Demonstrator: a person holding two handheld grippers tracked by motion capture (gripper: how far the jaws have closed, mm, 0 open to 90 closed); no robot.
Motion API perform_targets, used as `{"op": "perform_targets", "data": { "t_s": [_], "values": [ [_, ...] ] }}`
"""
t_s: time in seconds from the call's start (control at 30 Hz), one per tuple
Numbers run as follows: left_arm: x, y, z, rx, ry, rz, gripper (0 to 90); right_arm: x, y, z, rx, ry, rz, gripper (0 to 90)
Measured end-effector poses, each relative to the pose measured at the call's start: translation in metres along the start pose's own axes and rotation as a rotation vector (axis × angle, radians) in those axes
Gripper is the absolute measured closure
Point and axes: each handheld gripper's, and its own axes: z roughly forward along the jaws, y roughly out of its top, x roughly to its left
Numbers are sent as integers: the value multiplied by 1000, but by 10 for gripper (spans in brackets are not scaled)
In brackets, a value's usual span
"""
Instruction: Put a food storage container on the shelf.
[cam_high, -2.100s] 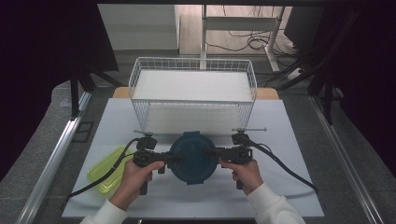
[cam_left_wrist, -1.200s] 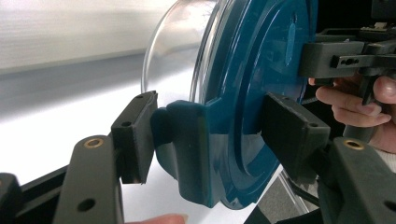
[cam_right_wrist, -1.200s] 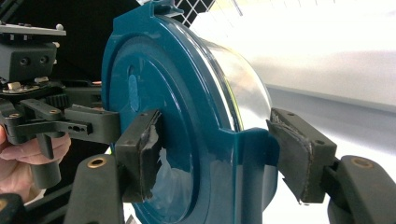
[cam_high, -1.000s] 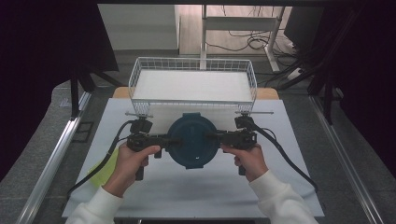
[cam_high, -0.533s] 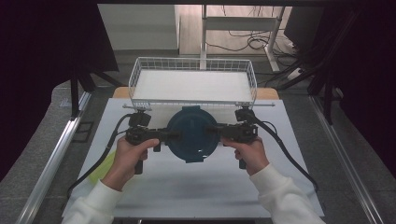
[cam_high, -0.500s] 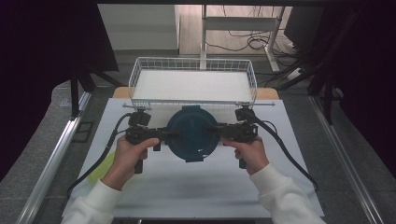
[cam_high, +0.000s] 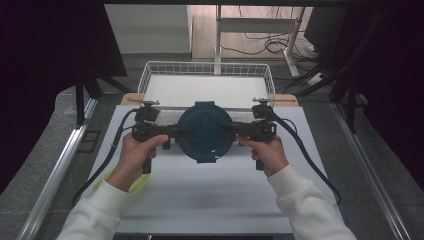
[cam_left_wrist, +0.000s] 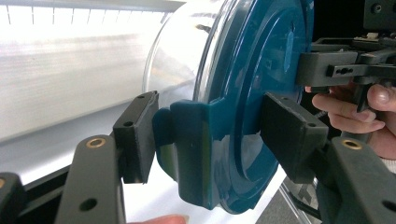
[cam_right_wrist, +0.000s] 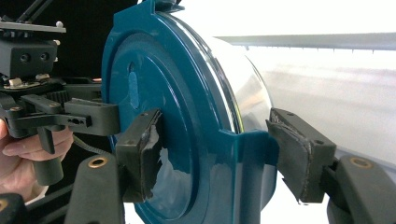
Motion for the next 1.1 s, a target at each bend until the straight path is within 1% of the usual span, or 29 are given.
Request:
{"op": "perform_targets", "data": {
  "t_s": [0.07,0.13,0.2,0.23,0.27,0.33,0.37,0.43,0.47,0.57,0.6,0.67,0.7,0.73,0.77,0.9,0.93,1.0,1.03,1.1],
  "values": [
    [0,2,0,0,-1,2,386,1,4,-1,-5,-2,-2,361],
    [-2,9,-2,-7,2,18,385,2,8,-3,-9,-1,-4,361],
    [-3,12,-3,-9,3,21,385,2,11,-3,-14,-1,-5,361],
    [-4,16,-4,-13,3,25,385,3,16,-4,-17,1,-5,361],
    [-4,16,-4,-13,3,25,385,3,18,-4,-19,1,-7,361],
    [-6,24,-7,-24,7,44,385,4,23,-5,-21,3,-8,361],
    [-6,24,-7,-24,7,44,385,4,23,-5,-21,3,-8,361],
    [-6,33,-8,-28,3,56,385,7,32,-7,-32,1,-14,361],
    [-6,36,-8,-32,1,54,385,7,34,-7,-36,-1,-19,361],
    [-5,45,-8,-35,-5,54,385,8,43,-8,-44,-10,-26,361],
    [-5,45,-8,-35,-5,54,385,8,43,-8,-44,-10,-26,361],
    [-2,53,-7,-30,-6,64,385,7,51,-7,-45,-13,-28,361],
    [-2,53,-7,-30,-6,64,385,7,51,-7,-45,-13,-28,361],
    [0,59,-6,-28,-9,59,385,5,56,-6,-43,-15,-26,361],
    [1,62,-5,-27,-10,57,385,4,58,-5,-43,-16,-23,361],
    [4,70,-2,-22,-12,55,385,2,66,-4,-41,-21,-19,361],
    [5,76,-1,-28,-12,61,385,-1,72,-2,-43,-19,-17,361],
    [6,78,-1,-30,-13,66,385,-2,74,-2,-45,-18,-20,361],
    [7,84,0,-29,-17,69,385,-2,80,-2,-47,-23,-25,361],
    [9,90,1,-25,-20,71,385,-3,85,-1,-50,-28,-27,361]
  ]
}}
